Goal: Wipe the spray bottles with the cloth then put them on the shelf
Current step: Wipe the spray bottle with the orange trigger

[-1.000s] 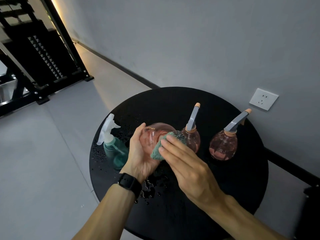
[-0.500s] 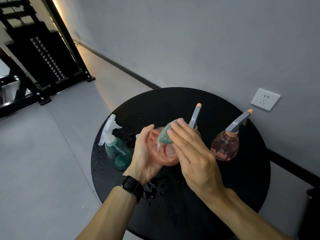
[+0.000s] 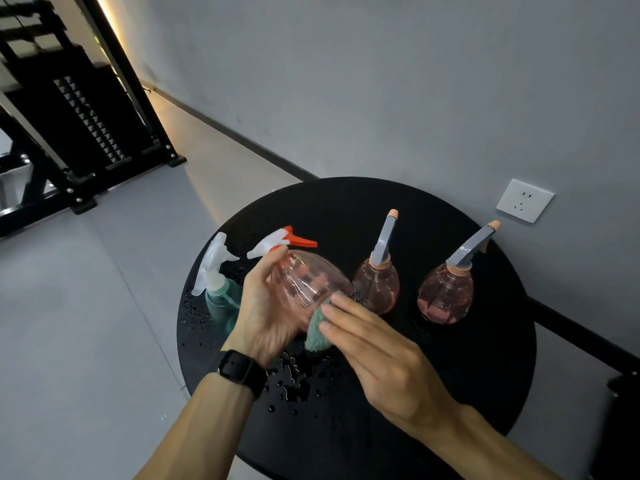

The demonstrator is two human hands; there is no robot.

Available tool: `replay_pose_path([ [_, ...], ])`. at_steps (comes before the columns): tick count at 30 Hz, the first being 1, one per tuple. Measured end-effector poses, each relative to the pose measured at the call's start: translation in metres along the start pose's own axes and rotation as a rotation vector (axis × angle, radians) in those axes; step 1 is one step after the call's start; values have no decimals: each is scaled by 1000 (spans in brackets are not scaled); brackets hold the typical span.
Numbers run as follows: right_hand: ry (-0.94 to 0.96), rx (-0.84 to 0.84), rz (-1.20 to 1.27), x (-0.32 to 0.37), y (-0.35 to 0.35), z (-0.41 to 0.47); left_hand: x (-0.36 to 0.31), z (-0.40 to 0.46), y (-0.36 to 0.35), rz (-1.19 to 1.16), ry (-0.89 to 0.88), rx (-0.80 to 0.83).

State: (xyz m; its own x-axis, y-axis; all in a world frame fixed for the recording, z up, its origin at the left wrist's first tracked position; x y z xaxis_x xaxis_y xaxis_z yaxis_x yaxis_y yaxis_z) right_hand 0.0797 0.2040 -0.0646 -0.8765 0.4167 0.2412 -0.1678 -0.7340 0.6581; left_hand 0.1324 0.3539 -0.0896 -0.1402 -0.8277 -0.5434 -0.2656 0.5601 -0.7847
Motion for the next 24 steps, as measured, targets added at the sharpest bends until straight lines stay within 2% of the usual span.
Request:
replay_pose_path([
  [9, -137, -120, -100, -26, 18, -1, 5, 0, 10, 160, 69, -124],
  [16, -269, -211, -84, -38, 25, 16, 16, -13, -4, 652, -12, -7],
  [19, -227, -192, -98, -36, 22, 22, 22, -18, -10, 763, -34, 55],
  [24, -122, -67, -133, -30, 7, 31, 28, -24, -16, 1015, -102, 113],
])
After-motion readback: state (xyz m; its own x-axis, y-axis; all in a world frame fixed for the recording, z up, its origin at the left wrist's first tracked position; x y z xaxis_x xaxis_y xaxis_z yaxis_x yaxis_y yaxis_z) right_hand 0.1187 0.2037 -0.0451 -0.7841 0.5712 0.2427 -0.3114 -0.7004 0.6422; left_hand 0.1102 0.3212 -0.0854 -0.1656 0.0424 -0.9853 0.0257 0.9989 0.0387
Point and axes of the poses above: each hand's wrist, its own z-axis towards the middle knuckle, its own y-axis out of the back of the hand, x = y × z, the point moved 6 cm from there along z, towards the middle knuckle, and after that the axes turned 11 degrees about -z, right-handed, at the moved point
